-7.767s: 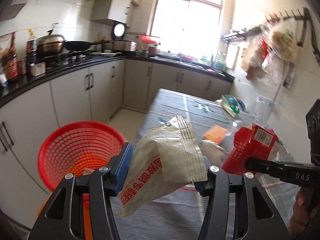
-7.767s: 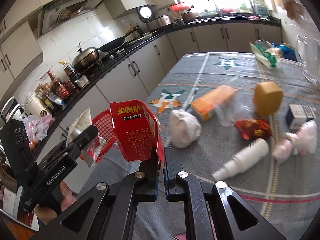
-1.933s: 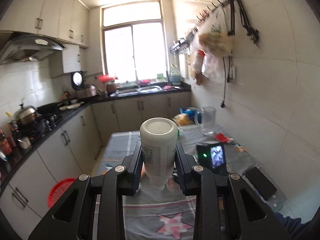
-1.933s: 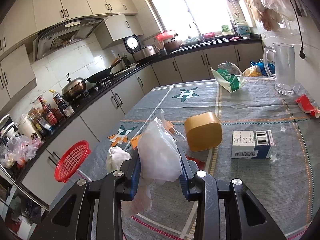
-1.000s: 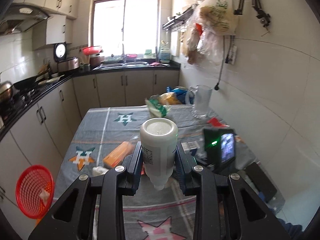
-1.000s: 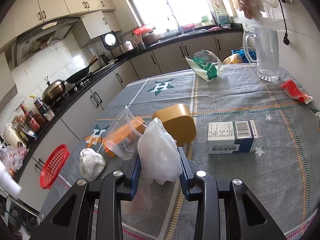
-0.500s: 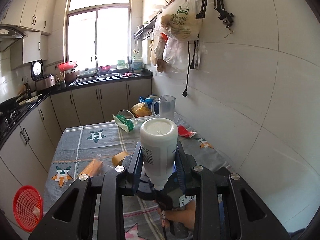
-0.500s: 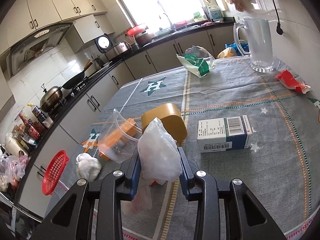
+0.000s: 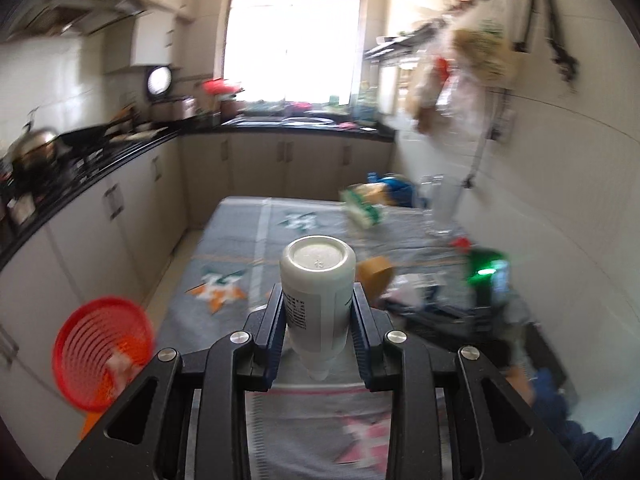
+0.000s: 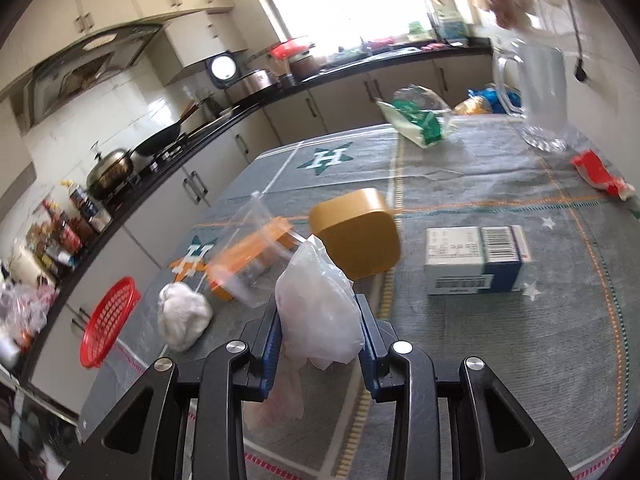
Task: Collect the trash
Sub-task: 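Carry the spray bottle and plastic bag over the red basket with both grippers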
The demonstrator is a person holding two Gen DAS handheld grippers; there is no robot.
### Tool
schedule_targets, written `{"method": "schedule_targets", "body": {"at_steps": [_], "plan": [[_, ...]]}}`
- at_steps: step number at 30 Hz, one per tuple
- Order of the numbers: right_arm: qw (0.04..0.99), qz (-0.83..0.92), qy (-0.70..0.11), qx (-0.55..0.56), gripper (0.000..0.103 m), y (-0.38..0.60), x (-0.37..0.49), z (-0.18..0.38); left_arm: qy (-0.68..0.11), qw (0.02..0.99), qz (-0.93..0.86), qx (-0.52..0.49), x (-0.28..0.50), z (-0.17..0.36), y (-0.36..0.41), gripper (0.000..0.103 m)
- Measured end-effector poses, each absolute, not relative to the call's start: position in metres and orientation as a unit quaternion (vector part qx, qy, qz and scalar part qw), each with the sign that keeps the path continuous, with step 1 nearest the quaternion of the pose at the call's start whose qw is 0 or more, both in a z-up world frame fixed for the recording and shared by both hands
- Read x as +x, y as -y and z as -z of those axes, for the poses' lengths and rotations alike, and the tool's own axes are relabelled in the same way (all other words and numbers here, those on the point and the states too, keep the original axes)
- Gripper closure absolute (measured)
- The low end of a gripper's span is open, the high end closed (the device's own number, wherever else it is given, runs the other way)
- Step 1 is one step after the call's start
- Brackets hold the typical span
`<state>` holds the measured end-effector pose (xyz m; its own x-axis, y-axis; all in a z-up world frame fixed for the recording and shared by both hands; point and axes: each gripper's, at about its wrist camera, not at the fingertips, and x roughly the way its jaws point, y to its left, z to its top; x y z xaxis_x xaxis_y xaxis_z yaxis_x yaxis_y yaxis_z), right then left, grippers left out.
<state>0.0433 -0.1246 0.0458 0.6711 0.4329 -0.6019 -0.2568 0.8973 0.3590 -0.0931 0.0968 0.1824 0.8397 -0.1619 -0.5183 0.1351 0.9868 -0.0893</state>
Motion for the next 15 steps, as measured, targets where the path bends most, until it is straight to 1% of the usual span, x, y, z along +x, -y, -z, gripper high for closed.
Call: {"method": "schedule_targets", "body": {"at_steps": [4,8,15], "plan": [[0.904,-0.217,-0.356,0.094,0.066,0.103,0.036,-0.048,-0.284,0.957,0.030,-0.044,-0.092,-0.156,-0.145,0.074],[0.893,-0.246,-0.366,0.088,0.066,0.082,0.030,-0.055,-0.296,0.953,-0.009,-0.069,-0.091,-0.132,-0.193,0.074],[0.870,-0.319,-0.374,0.037,0.066,0.002,0.013,-0.082,-0.308,0.941,-0.070,-0.122,-0.089,-0.100,-0.273,0.074]]}}
